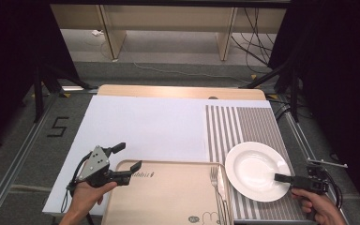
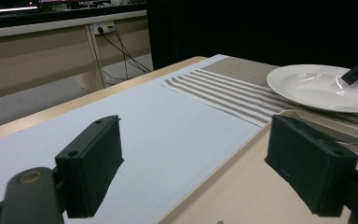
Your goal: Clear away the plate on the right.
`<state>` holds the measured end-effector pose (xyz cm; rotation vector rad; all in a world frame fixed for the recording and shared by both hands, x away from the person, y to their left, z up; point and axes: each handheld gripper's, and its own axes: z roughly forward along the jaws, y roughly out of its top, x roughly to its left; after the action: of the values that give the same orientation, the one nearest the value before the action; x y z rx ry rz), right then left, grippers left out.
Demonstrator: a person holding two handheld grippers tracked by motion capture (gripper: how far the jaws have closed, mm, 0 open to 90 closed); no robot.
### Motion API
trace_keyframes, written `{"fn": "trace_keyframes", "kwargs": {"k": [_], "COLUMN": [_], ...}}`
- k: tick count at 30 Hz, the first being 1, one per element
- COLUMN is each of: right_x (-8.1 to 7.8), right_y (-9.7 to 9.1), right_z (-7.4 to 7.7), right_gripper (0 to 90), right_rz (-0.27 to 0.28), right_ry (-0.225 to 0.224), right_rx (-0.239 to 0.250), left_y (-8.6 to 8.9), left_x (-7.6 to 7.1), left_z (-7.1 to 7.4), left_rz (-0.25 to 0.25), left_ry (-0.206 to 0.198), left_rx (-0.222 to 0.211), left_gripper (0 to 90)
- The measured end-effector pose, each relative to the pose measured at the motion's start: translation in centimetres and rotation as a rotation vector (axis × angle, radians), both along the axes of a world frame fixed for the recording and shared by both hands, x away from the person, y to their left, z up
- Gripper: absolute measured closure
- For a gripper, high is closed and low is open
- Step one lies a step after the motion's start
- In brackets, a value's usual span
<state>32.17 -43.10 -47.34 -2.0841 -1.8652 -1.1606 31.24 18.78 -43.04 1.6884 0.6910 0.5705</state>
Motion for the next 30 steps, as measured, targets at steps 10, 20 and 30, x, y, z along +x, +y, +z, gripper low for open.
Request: {"fn": "trace_keyframes", "kwargs": {"k": [10, 20, 30], "right_x": [0.13, 0.15, 0.26], "right_y": [-0.36, -0.48, -0.49], "right_z": [-0.44, -0.64, -0.78], "right_gripper": [59.7, 61.4, 69.1], "right_rz": [-0.008, -0.017, -0.042], "right_ry": [-0.003, 0.018, 0.032], "right_rx": [0.049, 0.076, 0.083], "left_y": [0.0, -0.01, -0.02], "left_x": [0.01, 0.02, 0.01], "left_z": [0.0, 0.0, 0.01], "left_rz": [0.0, 0.0, 0.0], "left_ry": [0.002, 0.003, 0.003], "left_rx": [0.0, -0.001, 0.0], "left_gripper": [17.5, 17.4, 17.5]}}
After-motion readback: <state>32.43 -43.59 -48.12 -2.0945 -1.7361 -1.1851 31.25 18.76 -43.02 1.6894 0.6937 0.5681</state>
